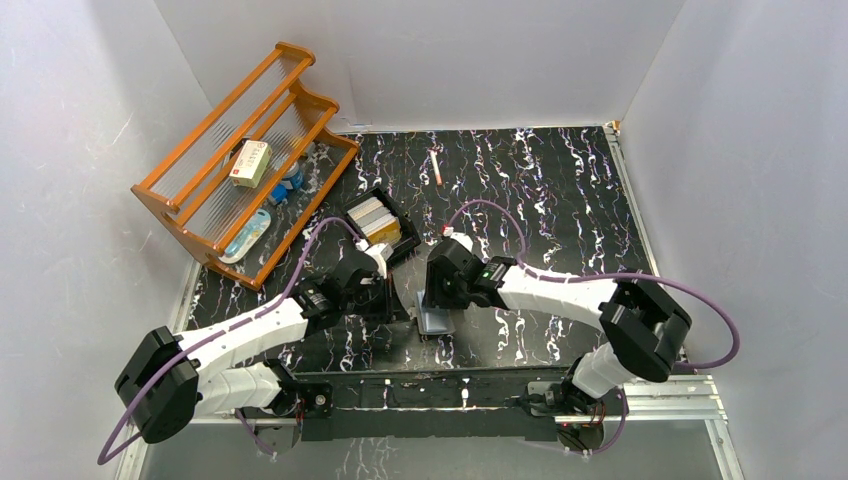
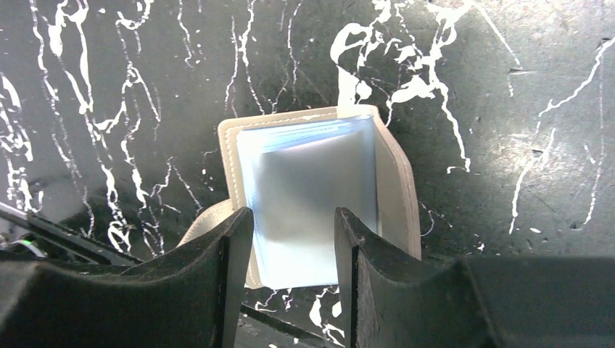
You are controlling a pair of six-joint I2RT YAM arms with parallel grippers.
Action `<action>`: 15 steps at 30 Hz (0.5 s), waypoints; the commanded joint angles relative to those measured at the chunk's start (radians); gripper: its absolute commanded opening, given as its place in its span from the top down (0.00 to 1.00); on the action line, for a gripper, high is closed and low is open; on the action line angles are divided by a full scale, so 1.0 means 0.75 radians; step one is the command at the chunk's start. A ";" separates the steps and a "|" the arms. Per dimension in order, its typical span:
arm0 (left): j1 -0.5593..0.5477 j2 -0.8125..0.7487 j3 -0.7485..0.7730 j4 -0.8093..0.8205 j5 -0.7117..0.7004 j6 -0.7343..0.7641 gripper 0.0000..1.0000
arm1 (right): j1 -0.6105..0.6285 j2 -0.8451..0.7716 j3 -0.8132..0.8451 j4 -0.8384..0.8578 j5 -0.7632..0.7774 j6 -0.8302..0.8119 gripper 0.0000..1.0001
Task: Put the credit cards into the card holder
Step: Open the card holder at the center of the board.
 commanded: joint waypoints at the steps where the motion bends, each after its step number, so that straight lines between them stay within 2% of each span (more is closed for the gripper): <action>1: 0.001 -0.037 -0.014 -0.035 -0.014 0.021 1.00 | 0.005 0.032 0.049 0.023 0.083 -0.036 0.47; 15: 0.002 -0.024 -0.013 -0.146 -0.120 0.013 1.00 | 0.004 0.037 0.048 -0.141 0.311 -0.049 0.50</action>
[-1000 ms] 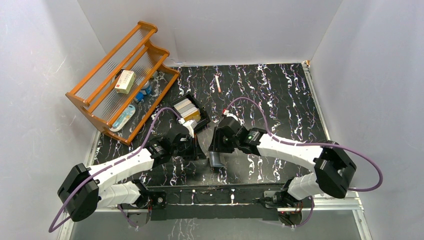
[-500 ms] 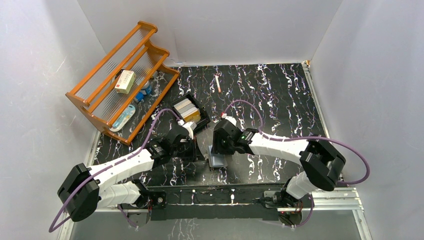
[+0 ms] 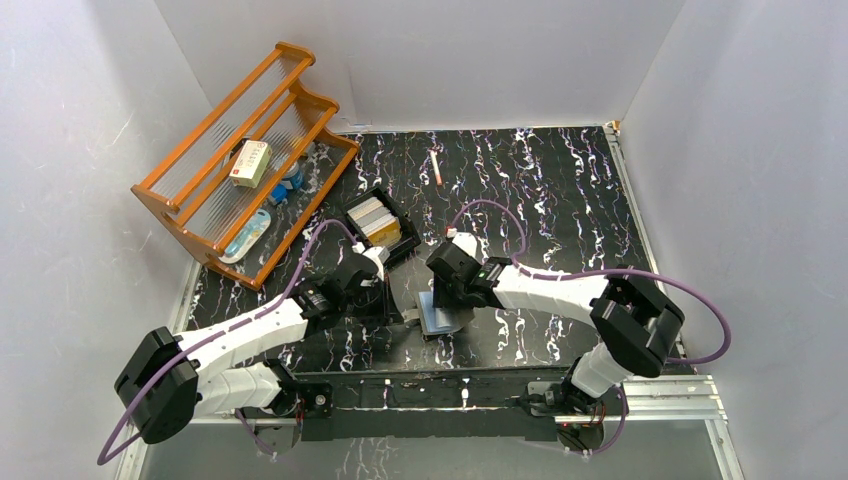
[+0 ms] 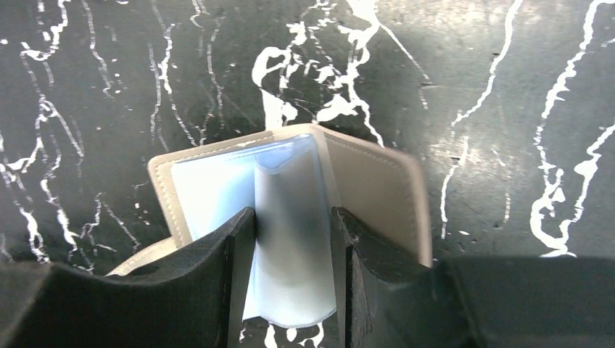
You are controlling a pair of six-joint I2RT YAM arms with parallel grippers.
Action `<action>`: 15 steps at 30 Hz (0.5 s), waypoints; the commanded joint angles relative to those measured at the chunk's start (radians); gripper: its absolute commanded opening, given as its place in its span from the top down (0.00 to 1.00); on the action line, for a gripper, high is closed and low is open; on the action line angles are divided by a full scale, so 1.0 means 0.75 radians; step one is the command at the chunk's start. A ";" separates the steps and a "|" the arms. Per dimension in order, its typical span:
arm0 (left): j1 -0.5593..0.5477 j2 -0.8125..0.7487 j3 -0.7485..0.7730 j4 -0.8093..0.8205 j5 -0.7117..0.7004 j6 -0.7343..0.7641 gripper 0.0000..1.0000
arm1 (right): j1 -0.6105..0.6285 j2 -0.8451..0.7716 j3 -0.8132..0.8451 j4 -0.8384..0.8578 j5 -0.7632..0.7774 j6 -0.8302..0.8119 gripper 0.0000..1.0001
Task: Put the credit cards into the card holder
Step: Open the card holder at the center of the board.
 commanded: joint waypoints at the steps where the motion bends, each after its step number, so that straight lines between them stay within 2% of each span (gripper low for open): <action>1: 0.001 -0.010 0.004 -0.106 -0.098 -0.003 1.00 | 0.006 -0.033 0.040 -0.103 0.152 -0.013 0.50; 4: 0.001 0.037 0.029 -0.164 -0.157 -0.006 1.00 | 0.006 -0.062 0.012 -0.121 0.181 -0.013 0.51; 15: 0.005 0.165 0.092 -0.197 -0.161 -0.008 1.00 | 0.002 -0.142 -0.080 -0.199 0.232 -0.012 0.52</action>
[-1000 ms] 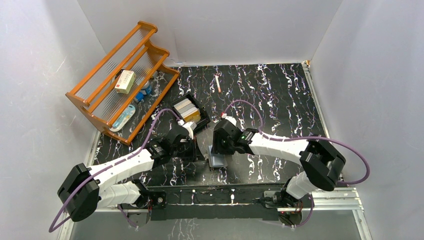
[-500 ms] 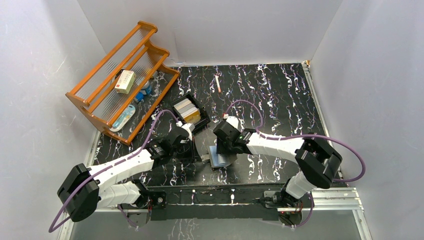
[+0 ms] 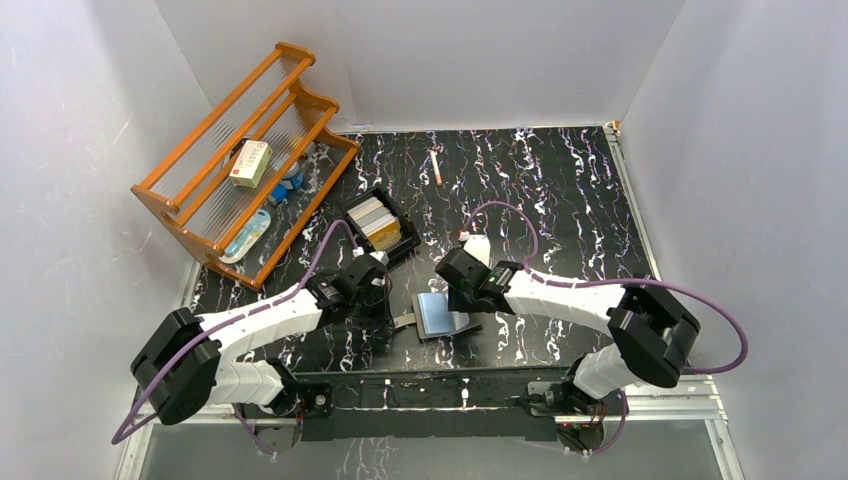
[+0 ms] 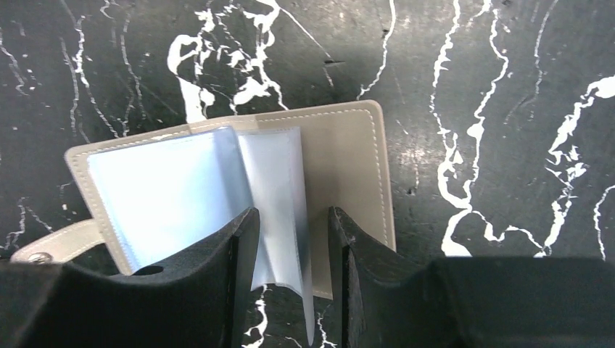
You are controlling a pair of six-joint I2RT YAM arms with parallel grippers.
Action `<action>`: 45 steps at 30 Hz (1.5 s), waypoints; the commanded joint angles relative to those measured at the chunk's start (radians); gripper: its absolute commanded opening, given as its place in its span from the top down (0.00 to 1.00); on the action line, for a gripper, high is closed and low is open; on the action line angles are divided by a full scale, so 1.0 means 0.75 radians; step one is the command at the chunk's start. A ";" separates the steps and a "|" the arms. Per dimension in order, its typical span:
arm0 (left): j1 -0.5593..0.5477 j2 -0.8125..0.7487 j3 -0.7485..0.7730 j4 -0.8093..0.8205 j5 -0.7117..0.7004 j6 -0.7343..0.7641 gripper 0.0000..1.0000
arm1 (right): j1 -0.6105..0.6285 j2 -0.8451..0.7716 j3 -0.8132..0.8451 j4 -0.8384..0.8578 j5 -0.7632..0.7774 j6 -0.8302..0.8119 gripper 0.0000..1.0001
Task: Put the credit cards into the card holder
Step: Open the card holder at the center of the board.
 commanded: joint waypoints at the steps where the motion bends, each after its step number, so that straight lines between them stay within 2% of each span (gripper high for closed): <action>1: 0.004 0.001 0.029 -0.031 -0.026 -0.009 1.00 | -0.001 -0.036 -0.018 -0.082 0.089 -0.004 0.53; 10: 0.003 0.050 0.076 -0.047 -0.035 0.005 0.99 | -0.001 -0.020 -0.044 -0.103 0.095 -0.004 0.61; 18: 0.003 0.012 0.225 -0.205 -0.080 -0.080 0.71 | 0.000 -0.107 -0.075 -0.018 -0.024 -0.004 0.83; 22: 0.003 -0.020 0.327 -0.182 0.035 -0.093 0.66 | 0.000 -0.190 -0.109 0.070 -0.087 0.000 0.97; 24: 0.004 -0.012 0.375 -0.182 0.083 -0.105 0.66 | 0.000 -0.215 -0.117 0.095 -0.107 0.008 1.00; 27: 0.004 -0.018 0.393 -0.132 0.139 -0.124 0.65 | 0.000 -0.229 -0.125 0.133 -0.138 0.015 1.00; 31: 0.004 -0.015 0.300 0.117 0.247 -0.138 0.64 | -0.001 -0.202 -0.134 0.165 -0.160 0.019 1.00; 33: 0.003 0.038 0.272 0.182 0.269 -0.138 0.68 | 0.000 -0.186 -0.130 0.155 -0.153 0.016 1.00; 37: 0.004 0.162 0.253 0.268 0.288 -0.110 0.78 | 0.000 -0.187 -0.122 0.080 -0.111 0.030 0.85; 40: 0.003 0.248 0.275 0.284 0.265 -0.078 0.80 | -0.002 -0.216 -0.114 0.016 -0.081 0.046 0.75; 45: 0.004 0.297 0.294 0.382 0.269 -0.048 0.80 | -0.001 -0.259 -0.081 -0.073 -0.097 0.048 0.69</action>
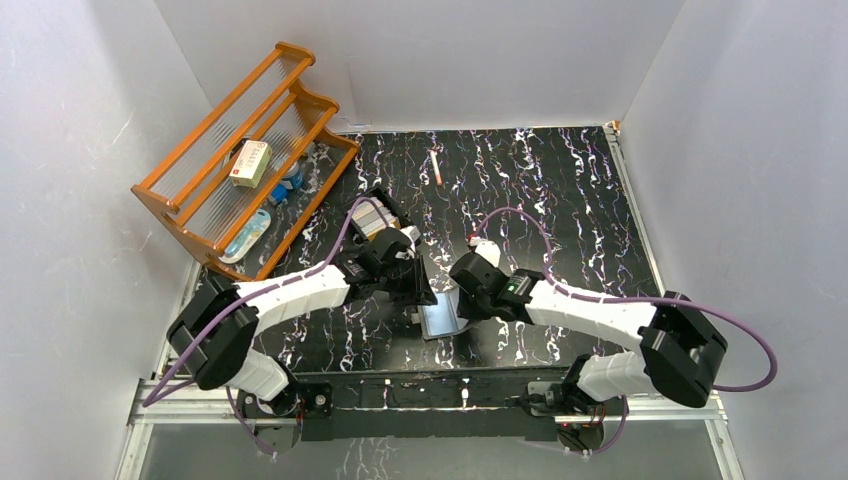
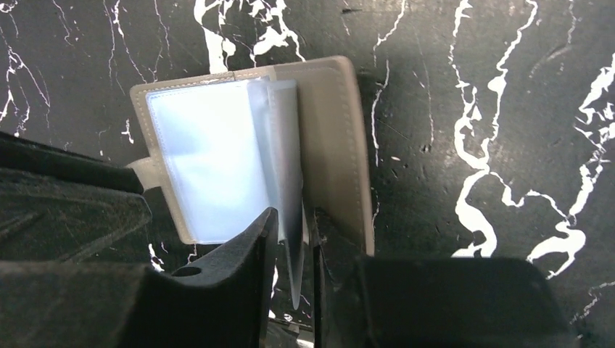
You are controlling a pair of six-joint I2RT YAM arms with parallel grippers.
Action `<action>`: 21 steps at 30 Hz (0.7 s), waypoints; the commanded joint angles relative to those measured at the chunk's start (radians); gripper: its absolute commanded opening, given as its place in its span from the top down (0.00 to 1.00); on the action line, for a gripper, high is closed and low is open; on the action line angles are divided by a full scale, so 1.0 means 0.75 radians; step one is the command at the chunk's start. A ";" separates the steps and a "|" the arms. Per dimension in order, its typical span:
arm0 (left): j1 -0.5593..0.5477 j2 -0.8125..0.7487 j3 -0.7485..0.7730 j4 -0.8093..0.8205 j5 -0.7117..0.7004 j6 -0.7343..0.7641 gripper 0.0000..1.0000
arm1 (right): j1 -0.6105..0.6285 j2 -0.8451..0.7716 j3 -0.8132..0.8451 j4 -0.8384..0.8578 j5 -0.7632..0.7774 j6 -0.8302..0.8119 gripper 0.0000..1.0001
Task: Put the credit cards into the card holder
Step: Open the card holder at the center of the board.
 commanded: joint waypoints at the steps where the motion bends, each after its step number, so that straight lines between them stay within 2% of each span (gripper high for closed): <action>1: 0.003 0.022 0.042 0.128 0.043 0.049 0.80 | 0.000 -0.068 0.055 -0.114 0.023 0.019 0.69; 14: 0.005 0.353 0.238 0.205 0.208 0.078 0.83 | 0.000 -0.232 0.133 -0.219 -0.021 0.021 0.65; 21: 0.003 0.418 0.295 0.210 0.223 0.076 0.83 | -0.001 -0.307 0.058 -0.017 -0.161 -0.037 0.69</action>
